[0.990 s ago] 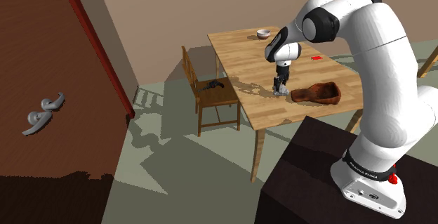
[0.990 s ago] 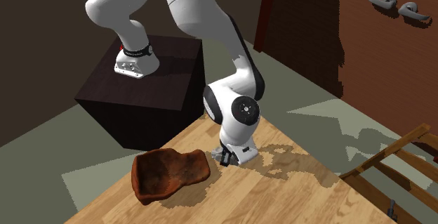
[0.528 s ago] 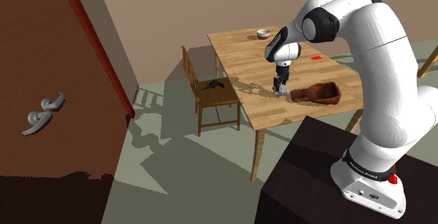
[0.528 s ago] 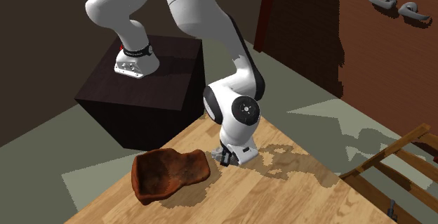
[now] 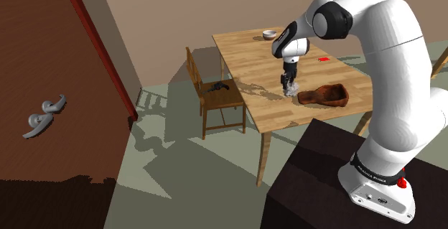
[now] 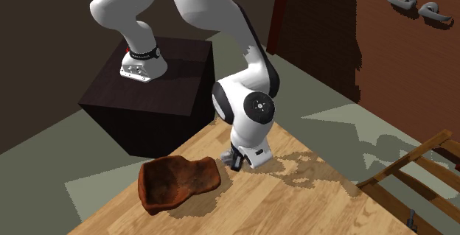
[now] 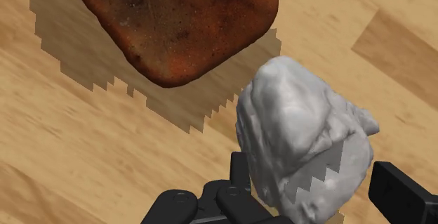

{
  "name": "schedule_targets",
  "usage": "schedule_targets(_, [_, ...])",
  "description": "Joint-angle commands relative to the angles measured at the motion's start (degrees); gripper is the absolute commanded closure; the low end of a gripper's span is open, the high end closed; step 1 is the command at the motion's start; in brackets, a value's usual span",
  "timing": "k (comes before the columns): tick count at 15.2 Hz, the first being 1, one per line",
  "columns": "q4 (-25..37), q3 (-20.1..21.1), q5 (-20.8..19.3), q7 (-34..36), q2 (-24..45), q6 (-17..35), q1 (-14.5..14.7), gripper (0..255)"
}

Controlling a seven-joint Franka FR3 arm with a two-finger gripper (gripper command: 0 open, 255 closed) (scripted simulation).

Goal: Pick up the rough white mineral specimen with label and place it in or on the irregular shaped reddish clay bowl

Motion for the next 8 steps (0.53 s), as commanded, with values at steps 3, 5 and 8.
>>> schedule_targets(3, [-0.03, -0.7, -0.86, 0.4, -2.04, -1.95, 0.42, 255])
schedule_targets(5, [-0.02, -1.05, -1.31, 0.64, -3.09, -2.96, 0.66, 255])
schedule_targets(8, [0.08, -1.54, -2.0, 1.02, -4.63, -4.51, 1.01, 255])
